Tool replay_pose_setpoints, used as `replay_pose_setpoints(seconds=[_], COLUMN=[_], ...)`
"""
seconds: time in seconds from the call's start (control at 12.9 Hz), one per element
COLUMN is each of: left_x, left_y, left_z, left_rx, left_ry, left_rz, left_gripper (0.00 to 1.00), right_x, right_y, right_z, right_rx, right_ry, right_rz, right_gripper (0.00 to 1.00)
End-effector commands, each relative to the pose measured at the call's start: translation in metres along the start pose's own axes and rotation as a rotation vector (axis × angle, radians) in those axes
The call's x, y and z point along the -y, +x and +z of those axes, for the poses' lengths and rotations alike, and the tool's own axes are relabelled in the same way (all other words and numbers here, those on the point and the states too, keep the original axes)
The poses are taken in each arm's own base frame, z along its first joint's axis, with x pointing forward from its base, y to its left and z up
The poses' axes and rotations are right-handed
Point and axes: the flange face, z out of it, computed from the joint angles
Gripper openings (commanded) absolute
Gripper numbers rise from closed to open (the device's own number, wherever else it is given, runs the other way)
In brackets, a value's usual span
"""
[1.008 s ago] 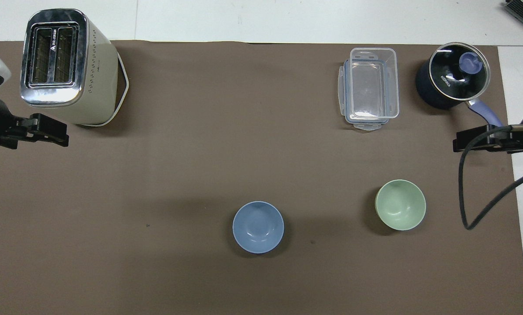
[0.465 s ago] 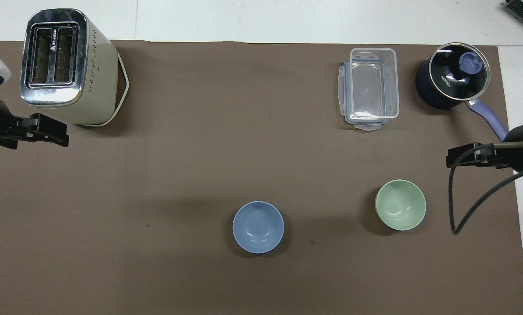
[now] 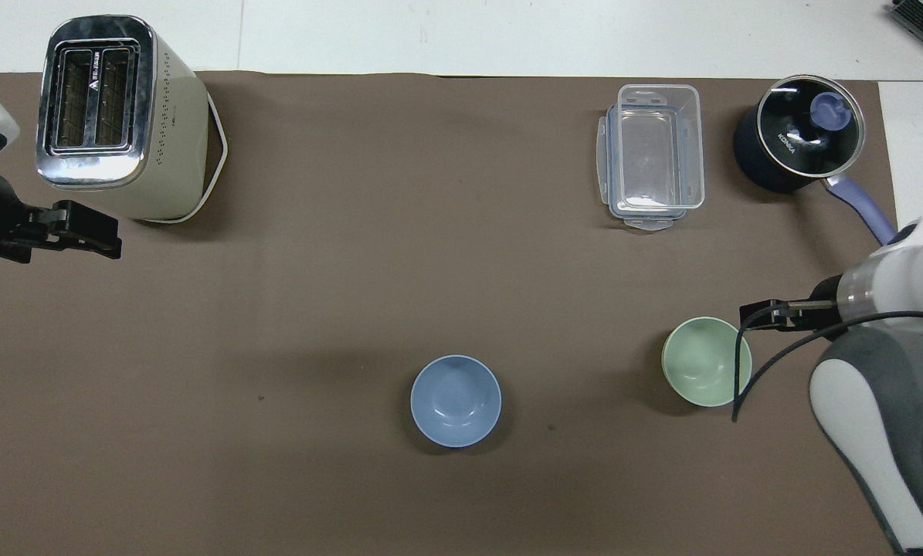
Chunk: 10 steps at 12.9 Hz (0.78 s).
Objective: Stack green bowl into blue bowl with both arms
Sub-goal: 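Reach the right gripper to the rim of the green bowl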
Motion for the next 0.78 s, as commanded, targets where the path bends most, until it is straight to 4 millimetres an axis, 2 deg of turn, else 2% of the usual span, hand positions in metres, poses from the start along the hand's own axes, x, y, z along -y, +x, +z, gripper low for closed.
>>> replay_pose_setpoints(seconds=[0.0,0.31,0.39,0.47,0.54,0.7], left_x=[0.003,0.003,0.003,0.003,0.003,0.003], left_y=[0.001,0.001,0.001,0.001,0.001,0.001], left_z=[-0.004,-0.004,-0.004,-0.004,-0.004,-0.004], left_rx=[0.008,0.008,0.008,0.008,0.008,0.008], left_ry=[0.007,0.007,0.007,0.007,0.007,0.007], left_rz=[0.001,0.001,0.001,0.001,0.001,0.001], left_gripper=[1.00,1.00,1.00,1.00,1.00,1.00], right_x=[-0.017,-0.028,-0.029,-0.030,-0.030,-0.028], right_y=[-0.026,-0.034,-0.034,-0.034,-0.033,-0.033], right_z=[0.059,0.107,0.114,0.118,0.120,0.126], right_rx=[0.004,-0.003,-0.007,0.000,0.003,0.015], right_ry=[0.002,0.008,0.010,0.012,0.012,0.014], right_rz=[0.003,-0.001,0.000,0.001,0.001,0.010], right_gripper=[1.00,1.00,1.00,0.97,0.88,0.78])
